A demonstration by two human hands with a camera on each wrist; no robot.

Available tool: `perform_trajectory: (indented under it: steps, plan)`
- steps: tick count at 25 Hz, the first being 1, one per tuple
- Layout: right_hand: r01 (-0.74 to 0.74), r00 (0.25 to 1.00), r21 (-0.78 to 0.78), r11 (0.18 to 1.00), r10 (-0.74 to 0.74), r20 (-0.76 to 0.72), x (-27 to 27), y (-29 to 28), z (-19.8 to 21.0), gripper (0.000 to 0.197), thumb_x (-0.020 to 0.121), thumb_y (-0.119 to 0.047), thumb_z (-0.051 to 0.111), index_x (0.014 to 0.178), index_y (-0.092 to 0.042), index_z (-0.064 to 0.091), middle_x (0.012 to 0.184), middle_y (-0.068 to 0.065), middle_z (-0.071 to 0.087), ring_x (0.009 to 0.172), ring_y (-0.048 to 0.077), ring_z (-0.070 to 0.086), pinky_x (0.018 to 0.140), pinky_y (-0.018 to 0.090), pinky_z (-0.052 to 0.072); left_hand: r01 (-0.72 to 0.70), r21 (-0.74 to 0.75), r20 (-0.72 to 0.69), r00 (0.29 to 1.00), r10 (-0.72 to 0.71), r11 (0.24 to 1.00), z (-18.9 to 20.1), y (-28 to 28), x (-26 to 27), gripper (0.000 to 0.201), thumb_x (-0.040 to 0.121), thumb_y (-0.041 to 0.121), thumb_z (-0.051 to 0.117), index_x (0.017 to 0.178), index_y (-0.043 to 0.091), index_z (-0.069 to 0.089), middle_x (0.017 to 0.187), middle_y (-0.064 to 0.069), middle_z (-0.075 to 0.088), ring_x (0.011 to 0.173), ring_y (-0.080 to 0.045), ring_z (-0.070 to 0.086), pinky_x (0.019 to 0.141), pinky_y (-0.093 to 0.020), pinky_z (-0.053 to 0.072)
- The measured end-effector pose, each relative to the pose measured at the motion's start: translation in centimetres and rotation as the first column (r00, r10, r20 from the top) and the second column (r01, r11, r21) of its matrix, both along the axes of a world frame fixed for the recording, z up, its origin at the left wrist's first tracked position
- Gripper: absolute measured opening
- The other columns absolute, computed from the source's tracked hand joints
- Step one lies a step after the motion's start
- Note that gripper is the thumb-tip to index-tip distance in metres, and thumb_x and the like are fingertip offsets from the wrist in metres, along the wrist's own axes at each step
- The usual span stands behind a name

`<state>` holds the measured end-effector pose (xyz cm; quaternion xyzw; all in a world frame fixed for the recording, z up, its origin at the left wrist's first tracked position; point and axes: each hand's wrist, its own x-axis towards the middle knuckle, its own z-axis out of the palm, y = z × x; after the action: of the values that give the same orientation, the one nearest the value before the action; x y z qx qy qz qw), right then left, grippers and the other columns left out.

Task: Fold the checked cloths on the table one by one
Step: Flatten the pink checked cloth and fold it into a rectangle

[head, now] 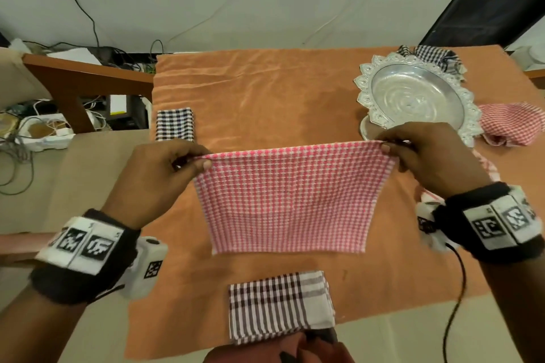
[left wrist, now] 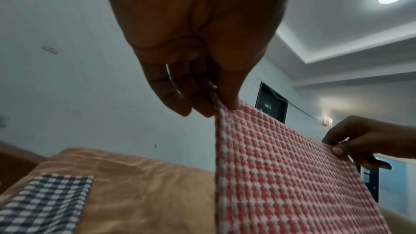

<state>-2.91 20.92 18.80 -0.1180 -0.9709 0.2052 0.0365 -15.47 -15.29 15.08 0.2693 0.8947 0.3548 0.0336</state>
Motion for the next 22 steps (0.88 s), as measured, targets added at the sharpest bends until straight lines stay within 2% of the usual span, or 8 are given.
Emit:
perform_trajectory:
  steps: [2,5,8,10,13,16,19,22]
  plan:
    - [0.042,0.996,-0.003,0.999,-0.041,0.081,-2.1,0.3,-2.9,0.017,0.089,-0.013,0.063,0.102,-0.013,0.073,0.088,0.007,0.072,0.065,0.014,0.057,0.071,0.035,0.050,-0.032,-0.087,0.028,0.999,0.034,0.996,-2.6,1.2,-1.3,0.016,0.085,0.026,0.069,0.100,0.020,0.073,0.084,0.012,0.065,0.074,0.002,0.056,0.064,-0.017,0.039]
    - [0.047,0.977,0.108,0.993,-0.068,0.202,-6.2,0.7,-8.3,0.022,0.090,-0.013,0.057,0.106,-0.012,0.072,0.103,0.013,0.070,0.092,0.030,0.063,0.080,0.034,0.045,-0.020,-0.239,0.053,0.998,0.034,0.971,-7.2,3.4,-4.7,0.019,0.089,0.028,0.065,0.101,0.016,0.073,0.094,-0.002,0.072,0.084,-0.016,0.062,0.070,-0.030,0.046]
    - [0.145,0.936,0.076,0.986,-0.162,0.312,-9.7,1.0,-12.2,0.038,0.091,-0.008,0.051,0.128,-0.010,0.058,0.131,0.014,0.058,0.120,0.031,0.054,0.099,0.038,0.040,-0.058,-0.356,0.075,0.993,0.091,0.933,-10.3,5.5,-8.0,0.032,0.092,0.030,0.059,0.121,0.016,0.062,0.119,-0.007,0.063,0.099,-0.026,0.061,0.082,-0.039,0.051]
    - [0.162,0.933,0.083,0.983,-0.180,0.311,-10.5,0.6,-13.7,0.042,0.091,-0.011,0.050,0.134,-0.012,0.053,0.137,0.013,0.053,0.123,0.031,0.051,0.101,0.038,0.039,-0.078,-0.372,0.047,0.994,0.103,0.925,-11.6,6.6,-8.8,0.039,0.093,0.029,0.056,0.130,0.016,0.054,0.133,-0.009,0.051,0.107,-0.029,0.058,0.087,-0.044,0.049]
    - [0.099,0.947,0.020,0.995,-0.101,0.304,-10.5,-1.7,-16.0,0.037,0.093,-0.018,0.051,0.130,-0.012,0.056,0.141,0.011,0.046,0.120,0.030,0.052,0.099,0.036,0.040,-0.063,-0.341,0.014,0.997,0.072,0.938,-13.5,8.0,-7.1,0.039,0.094,0.028,0.053,0.130,0.016,0.054,0.139,-0.009,0.047,0.118,-0.031,0.052,0.098,-0.047,0.042]
    - [-0.009,0.940,-0.113,0.994,0.047,0.339,-10.2,-5.3,-18.9,0.045,0.098,-0.032,0.048,0.139,-0.016,0.045,0.156,0.009,0.024,0.135,0.031,0.038,0.110,0.043,0.034,-0.016,-0.366,0.120,0.991,0.064,0.930,-16.2,9.8,-3.5,0.044,0.096,0.029,0.048,0.139,0.019,0.045,0.153,-0.007,0.033,0.138,-0.029,0.032,0.115,-0.049,0.022]
    - [-0.162,0.907,-0.212,0.964,0.230,0.353,-12.0,-8.9,-21.3,0.057,0.101,-0.045,0.034,0.148,-0.014,0.031,0.159,0.009,0.018,0.144,0.026,0.022,0.117,0.043,0.022,0.023,-0.396,0.251,0.964,0.084,0.918,-18.6,12.2,-2.3,0.054,0.098,0.029,0.041,0.149,0.020,0.026,0.160,-0.007,0.011,0.147,-0.029,0.006,0.118,-0.047,0.005]
    - [-0.187,0.905,-0.282,0.941,0.277,0.324,-13.1,-11.9,-22.0,0.061,0.100,-0.047,0.019,0.152,-0.015,0.020,0.160,0.007,0.017,0.147,0.023,0.013,0.120,0.042,0.011,0.000,-0.368,0.300,0.947,0.118,0.930,-19.1,12.7,-3.0,0.061,0.097,0.026,0.038,0.152,0.016,0.014,0.161,-0.007,0.003,0.148,-0.028,-0.001,0.120,-0.045,0.002]
